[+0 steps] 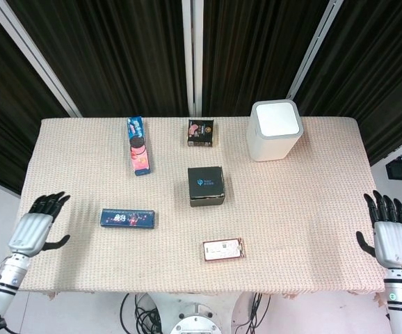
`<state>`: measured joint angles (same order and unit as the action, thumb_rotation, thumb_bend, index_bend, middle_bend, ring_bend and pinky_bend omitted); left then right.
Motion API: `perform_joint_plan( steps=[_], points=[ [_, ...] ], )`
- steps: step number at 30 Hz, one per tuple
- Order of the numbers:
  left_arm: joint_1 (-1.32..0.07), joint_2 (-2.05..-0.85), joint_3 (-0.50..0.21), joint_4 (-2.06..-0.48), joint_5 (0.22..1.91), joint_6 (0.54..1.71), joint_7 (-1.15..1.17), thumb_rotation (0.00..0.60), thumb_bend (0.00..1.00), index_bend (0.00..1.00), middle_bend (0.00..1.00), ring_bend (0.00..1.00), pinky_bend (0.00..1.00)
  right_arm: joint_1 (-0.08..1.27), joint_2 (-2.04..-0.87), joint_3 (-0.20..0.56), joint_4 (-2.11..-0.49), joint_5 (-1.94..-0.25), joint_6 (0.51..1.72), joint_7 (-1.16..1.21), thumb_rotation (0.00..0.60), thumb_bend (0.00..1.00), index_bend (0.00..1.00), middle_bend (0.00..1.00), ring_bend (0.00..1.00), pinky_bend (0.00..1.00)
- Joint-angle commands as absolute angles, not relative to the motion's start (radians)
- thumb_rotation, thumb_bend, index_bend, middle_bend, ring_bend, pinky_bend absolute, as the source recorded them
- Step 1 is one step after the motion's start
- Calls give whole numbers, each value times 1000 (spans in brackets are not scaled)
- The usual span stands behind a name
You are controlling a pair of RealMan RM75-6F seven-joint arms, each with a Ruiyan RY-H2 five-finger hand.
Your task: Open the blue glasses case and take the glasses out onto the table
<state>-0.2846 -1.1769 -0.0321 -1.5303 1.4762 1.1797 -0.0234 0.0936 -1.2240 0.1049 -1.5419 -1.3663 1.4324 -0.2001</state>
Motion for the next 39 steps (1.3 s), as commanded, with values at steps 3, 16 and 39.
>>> perform_joint_plan(
  steps=[3, 16, 39],
  points=[
    [-363, -1260, -61, -1499, 1472, 1106, -43, 600, 244, 0, 0, 0, 0, 103, -1215, 104, -1547, -1366, 1416, -207, 600, 268, 0, 0, 0, 0],
    [-441, -1351, -77, -1459, 1375, 980, -29, 600, 246, 0, 105, 0, 0, 108, -1188, 107, -1552, -1348, 1396, -186, 600, 270, 0, 0, 0, 0],
    [-426, -1300, -27, -1594, 1335, 996, 40, 600, 250, 0, 250, 0, 0, 100, -1183, 103, -1529, -1342, 1396, -146, 600, 271, 0, 0, 0, 0]
  ],
)
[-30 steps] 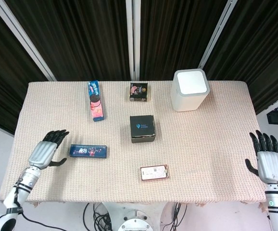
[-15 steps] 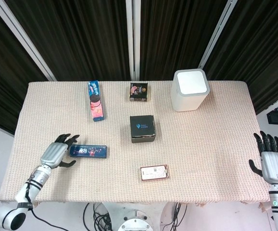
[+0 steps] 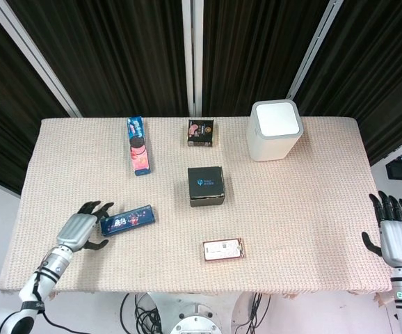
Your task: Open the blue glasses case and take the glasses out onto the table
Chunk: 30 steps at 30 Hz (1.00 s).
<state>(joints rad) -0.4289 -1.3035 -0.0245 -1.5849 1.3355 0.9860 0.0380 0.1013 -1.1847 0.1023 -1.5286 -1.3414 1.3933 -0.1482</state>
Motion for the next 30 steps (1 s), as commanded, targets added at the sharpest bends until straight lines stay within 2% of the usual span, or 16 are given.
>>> perform_joint_plan(
  steps=[1, 4, 7, 13, 19, 24, 30],
  points=[
    [-426, -1298, -30, -1599, 1336, 1003, 41, 600, 250, 0, 218, 0, 0, 100, -1181, 104, -1530, -1342, 1397, -145, 600, 270, 0, 0, 0, 0],
    [-425, -1293, -44, -1628, 1345, 1033, 44, 600, 250, 0, 111, 0, 1, 98, -1176, 108, -1534, -1344, 1405, -141, 600, 269, 0, 0, 0, 0],
    [-425, -1290, -56, -1670, 1361, 1067, 49, 600, 250, 0, 67, 0, 34, 98, -1171, 113, -1539, -1344, 1412, -141, 600, 270, 0, 0, 0, 0],
    [-456, -1305, -80, -1745, 1288, 1047, 178, 600, 254, 0, 80, 7, 82, 103, -1164, 125, -1549, -1340, 1416, -139, 600, 270, 0, 0, 0, 0],
    [-521, -1378, -122, -1751, 1087, 1001, 343, 600, 268, 0, 99, 19, 114, 110, -1147, 156, -1590, -1291, 1414, -166, 600, 327, 0, 0, 0, 0],
    [-550, -1448, -127, -1750, 996, 1047, 472, 600, 274, 0, 100, 19, 105, 112, -1134, 161, -1594, -1273, 1399, -150, 600, 327, 0, 0, 0, 0],
    [-567, -1479, -128, -1752, 933, 1083, 539, 600, 281, 0, 112, 1, 89, 107, -1126, 156, -1593, -1273, 1396, -133, 600, 327, 0, 0, 0, 0]
  ],
)
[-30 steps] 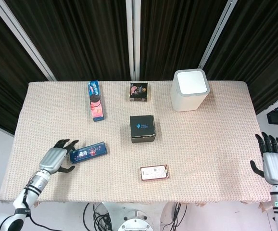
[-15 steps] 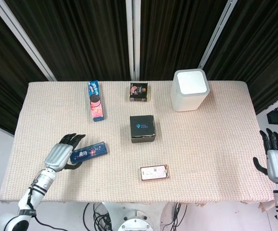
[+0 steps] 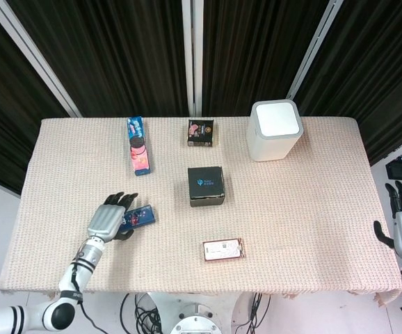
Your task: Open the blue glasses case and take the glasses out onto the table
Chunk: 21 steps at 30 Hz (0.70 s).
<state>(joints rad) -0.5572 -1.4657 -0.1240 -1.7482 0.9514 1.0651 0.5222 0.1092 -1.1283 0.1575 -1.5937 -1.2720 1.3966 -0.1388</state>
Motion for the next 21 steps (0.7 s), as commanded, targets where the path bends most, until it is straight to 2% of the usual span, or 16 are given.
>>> perform_joint_plan(
  steps=[1, 8, 21],
  points=[
    [-569, -1479, -130, -1756, 930, 1088, 542, 600, 289, 0, 119, 1, 89, 107, -1125, 155, -1593, -1273, 1396, -130, 600, 327, 0, 0, 0, 0],
    [-580, -1469, -123, -1791, 931, 1104, 559, 600, 316, 1, 170, 29, 105, 105, -1117, 154, -1596, -1279, 1401, -121, 600, 327, 0, 0, 0, 0],
    [-597, -1471, -112, -1764, 905, 1091, 543, 600, 341, 14, 195, 47, 103, 110, -1123, 148, -1582, -1275, 1386, -116, 600, 327, 0, 0, 0, 0]
  ],
)
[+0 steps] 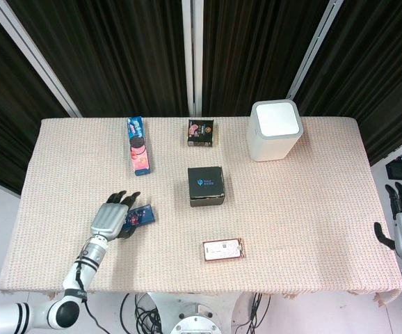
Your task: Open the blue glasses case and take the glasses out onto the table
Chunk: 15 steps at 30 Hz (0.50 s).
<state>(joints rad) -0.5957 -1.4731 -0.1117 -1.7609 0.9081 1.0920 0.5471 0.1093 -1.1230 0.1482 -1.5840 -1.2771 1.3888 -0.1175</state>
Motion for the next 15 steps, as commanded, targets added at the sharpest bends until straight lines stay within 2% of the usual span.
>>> perform_joint_plan(
  steps=[1, 15],
  points=[
    [-597, -1469, -112, -1766, 902, 1090, 541, 600, 345, 17, 201, 51, 104, 110, -1123, 148, -1580, -1275, 1386, -114, 600, 327, 0, 0, 0, 0],
    [-605, -1460, -109, -1780, 874, 1098, 530, 600, 357, 31, 286, 108, 149, 114, -1121, 144, -1577, -1275, 1376, -111, 600, 327, 0, 0, 0, 0]
  ],
)
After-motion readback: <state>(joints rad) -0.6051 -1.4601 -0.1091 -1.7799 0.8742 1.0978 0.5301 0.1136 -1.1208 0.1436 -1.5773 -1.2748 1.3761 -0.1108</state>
